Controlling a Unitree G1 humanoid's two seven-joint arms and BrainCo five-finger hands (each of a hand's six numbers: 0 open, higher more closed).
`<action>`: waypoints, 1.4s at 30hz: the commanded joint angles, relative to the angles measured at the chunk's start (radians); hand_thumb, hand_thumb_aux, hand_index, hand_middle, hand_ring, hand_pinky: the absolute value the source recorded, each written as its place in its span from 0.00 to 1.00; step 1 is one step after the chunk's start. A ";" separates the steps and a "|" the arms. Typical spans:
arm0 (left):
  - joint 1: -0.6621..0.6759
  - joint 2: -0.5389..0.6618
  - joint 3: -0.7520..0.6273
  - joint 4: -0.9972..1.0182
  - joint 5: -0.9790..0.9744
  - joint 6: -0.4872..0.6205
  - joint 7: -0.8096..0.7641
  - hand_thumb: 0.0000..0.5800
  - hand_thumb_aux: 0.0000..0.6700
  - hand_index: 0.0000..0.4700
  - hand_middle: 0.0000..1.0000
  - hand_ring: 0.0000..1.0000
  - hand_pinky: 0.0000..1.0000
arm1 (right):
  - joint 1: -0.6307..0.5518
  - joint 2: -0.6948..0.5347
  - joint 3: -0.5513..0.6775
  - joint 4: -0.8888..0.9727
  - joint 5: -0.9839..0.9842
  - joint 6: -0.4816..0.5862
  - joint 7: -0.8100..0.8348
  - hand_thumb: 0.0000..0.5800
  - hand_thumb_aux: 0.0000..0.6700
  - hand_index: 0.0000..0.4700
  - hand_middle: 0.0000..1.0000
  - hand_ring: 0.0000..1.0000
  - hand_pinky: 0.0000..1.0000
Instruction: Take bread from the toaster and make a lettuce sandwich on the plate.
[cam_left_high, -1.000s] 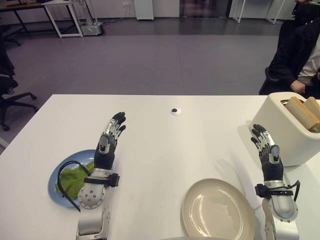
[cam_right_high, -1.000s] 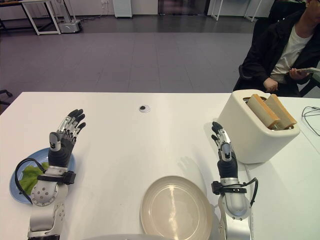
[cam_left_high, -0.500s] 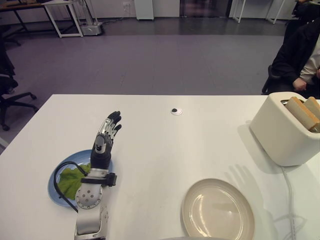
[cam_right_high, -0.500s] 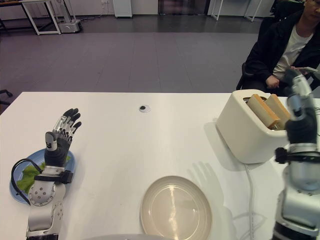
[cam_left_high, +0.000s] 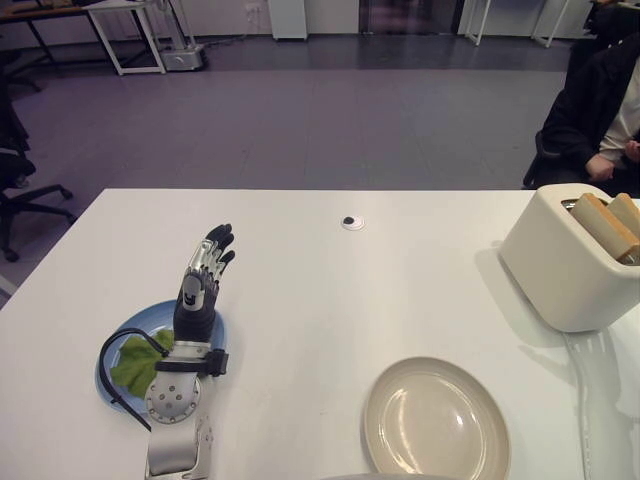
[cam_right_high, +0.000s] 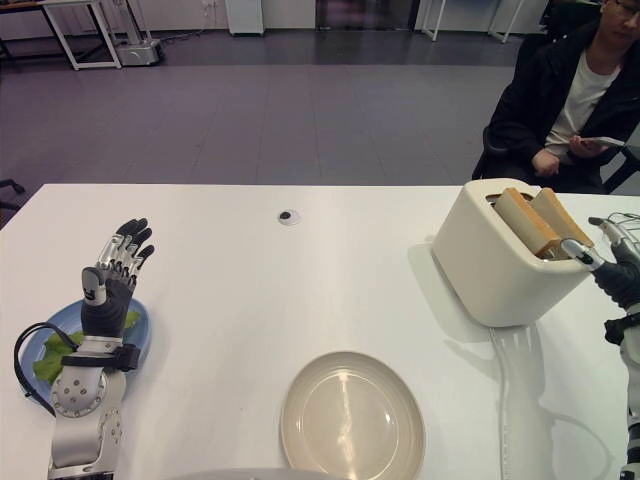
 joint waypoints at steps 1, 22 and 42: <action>0.006 0.010 0.011 -0.008 0.009 0.004 0.000 0.00 0.00 0.00 0.00 0.00 0.00 | -0.043 0.004 0.047 0.049 -0.012 -0.013 -0.017 0.08 0.04 0.04 0.00 0.00 0.00; 0.009 0.008 0.016 -0.008 0.007 0.001 -0.008 0.00 0.00 0.00 0.00 0.00 0.00 | -0.116 -0.013 0.065 0.112 0.028 -0.047 -0.124 1.00 1.00 1.00 0.00 0.00 0.00; 0.012 -0.001 0.004 -0.009 0.012 -0.002 -0.006 0.00 0.00 0.00 0.00 0.00 0.00 | -0.115 0.156 -0.179 -0.774 0.655 0.431 0.002 1.00 1.00 1.00 0.00 0.00 0.00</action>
